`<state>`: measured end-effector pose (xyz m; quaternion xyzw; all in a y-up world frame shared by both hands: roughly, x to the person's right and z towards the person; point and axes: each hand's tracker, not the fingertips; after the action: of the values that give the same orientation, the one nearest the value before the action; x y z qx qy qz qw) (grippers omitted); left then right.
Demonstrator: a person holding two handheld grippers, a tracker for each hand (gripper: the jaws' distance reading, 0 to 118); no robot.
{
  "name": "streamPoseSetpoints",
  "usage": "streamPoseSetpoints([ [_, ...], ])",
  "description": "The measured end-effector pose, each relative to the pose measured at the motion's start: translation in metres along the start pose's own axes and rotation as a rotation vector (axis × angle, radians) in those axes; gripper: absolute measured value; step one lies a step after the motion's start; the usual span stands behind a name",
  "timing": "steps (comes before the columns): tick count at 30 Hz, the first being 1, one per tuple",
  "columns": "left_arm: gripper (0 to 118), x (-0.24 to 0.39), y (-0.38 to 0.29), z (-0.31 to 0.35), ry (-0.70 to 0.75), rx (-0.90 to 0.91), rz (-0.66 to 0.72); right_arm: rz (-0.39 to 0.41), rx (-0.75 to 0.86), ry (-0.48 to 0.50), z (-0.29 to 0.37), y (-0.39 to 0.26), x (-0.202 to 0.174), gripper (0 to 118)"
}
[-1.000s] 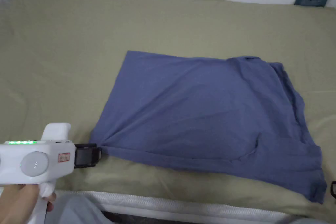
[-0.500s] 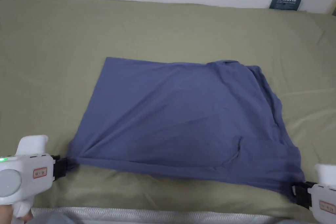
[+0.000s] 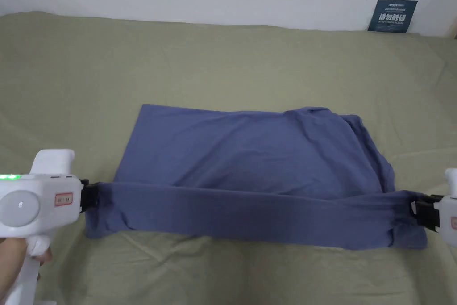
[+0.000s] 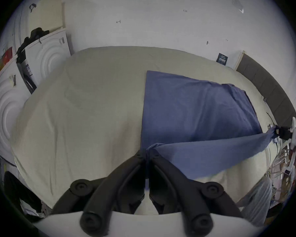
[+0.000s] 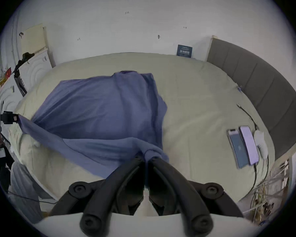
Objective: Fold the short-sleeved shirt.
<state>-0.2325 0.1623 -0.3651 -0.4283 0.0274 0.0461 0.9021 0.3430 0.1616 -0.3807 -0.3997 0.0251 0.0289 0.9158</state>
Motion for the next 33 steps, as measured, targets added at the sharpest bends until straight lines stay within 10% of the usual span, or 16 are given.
streamPoseSetpoints([
  [14, 3, 0.015, 0.06, -0.112, 0.033, -0.069, 0.007, 0.02, -0.132, -0.064, -0.123, 0.058, 0.003, 6],
  [15, 10, 0.016, 0.058, -0.119, 0.028, -0.071, 0.004, 0.005, -0.136, -0.068, -0.127, 0.055, 0.003, 22],
  [17, 78, 0.02, 0.053, -0.123, 0.022, -0.071, -0.023, -0.025, -0.138, -0.073, -0.127, 0.051, 0.005, 97],
  [18, 118, 0.019, 0.05, -0.121, 0.035, -0.055, -0.029, -0.037, -0.136, -0.081, -0.123, 0.048, 0.009, 117],
  [19, 118, 0.018, 0.048, -0.119, 0.036, -0.062, -0.024, -0.052, -0.139, -0.077, -0.118, 0.045, 0.009, 110],
  [25, 103, 0.011, 0.027, -0.061, 0.049, 0.01, 0.026, -0.092, -0.016, -0.059, -0.064, 0.027, 0.021, 107],
  [26, 96, 0.005, 0.024, -0.055, 0.052, 0.016, 0.039, -0.098, -0.006, -0.057, -0.057, 0.023, 0.022, 98],
  [27, 73, 0.004, 0.019, -0.049, 0.043, 0.004, 0.054, -0.106, 0.025, -0.056, -0.043, 0.014, 0.023, 65],
  [29, 0, 0.006, 0.007, -0.043, 0.007, -0.029, 0.083, -0.116, 0.034, -0.07, -0.036, 0.002, 0.025, 1],
  [33, 0, 0.013, -0.004, -0.035, -0.01, -0.064, 0.078, -0.143, 0.005, -0.033, -0.026, -0.023, 0.031, 1],
])
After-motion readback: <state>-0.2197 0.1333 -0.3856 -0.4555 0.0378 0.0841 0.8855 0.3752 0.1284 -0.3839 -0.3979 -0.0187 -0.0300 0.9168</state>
